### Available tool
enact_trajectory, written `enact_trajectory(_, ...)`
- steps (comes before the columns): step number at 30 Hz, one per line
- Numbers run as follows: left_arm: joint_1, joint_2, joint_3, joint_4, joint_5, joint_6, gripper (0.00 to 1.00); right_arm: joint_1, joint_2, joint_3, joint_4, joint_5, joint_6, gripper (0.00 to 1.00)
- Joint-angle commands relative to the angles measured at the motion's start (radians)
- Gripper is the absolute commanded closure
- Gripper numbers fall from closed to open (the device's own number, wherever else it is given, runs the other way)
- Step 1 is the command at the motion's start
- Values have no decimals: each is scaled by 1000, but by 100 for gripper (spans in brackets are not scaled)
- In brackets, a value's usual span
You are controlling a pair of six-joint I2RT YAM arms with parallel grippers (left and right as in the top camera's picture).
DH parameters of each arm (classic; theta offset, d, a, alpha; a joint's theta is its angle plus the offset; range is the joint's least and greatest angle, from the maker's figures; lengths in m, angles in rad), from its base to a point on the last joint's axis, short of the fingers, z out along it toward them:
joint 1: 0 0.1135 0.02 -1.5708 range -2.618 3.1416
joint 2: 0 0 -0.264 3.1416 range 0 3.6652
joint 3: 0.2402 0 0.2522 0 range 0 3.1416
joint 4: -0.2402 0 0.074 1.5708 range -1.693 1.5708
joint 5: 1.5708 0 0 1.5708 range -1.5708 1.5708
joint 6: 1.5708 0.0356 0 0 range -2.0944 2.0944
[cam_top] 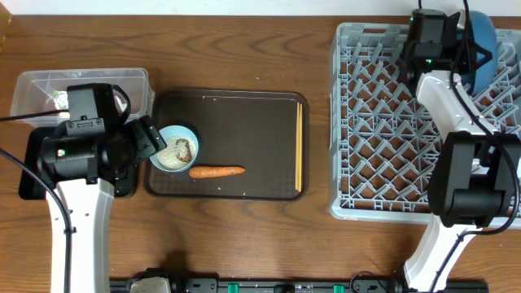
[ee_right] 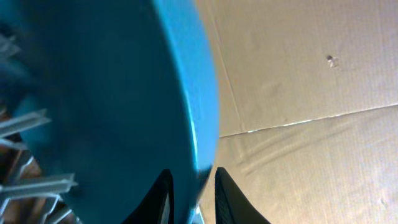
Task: Sort waste into correct bins and load items into the dishwasher rack
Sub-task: 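Stand the blue plate upright in the rack's back right and release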
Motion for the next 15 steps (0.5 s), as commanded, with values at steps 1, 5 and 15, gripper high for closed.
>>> enact_trajectory(1, 5, 2, -6, -5, -16, -13, 13, 6, 3, 0, -38, 31, 80, 80)
enact_trajectory(5, 5, 2, -6, -5, -15, -13, 13, 6, 2, 0, -92, 43, 130, 57)
enact_trajectory(15, 5, 2, -6, -5, -16, -13, 12, 54, -86, 0, -247, -174, 259, 33)
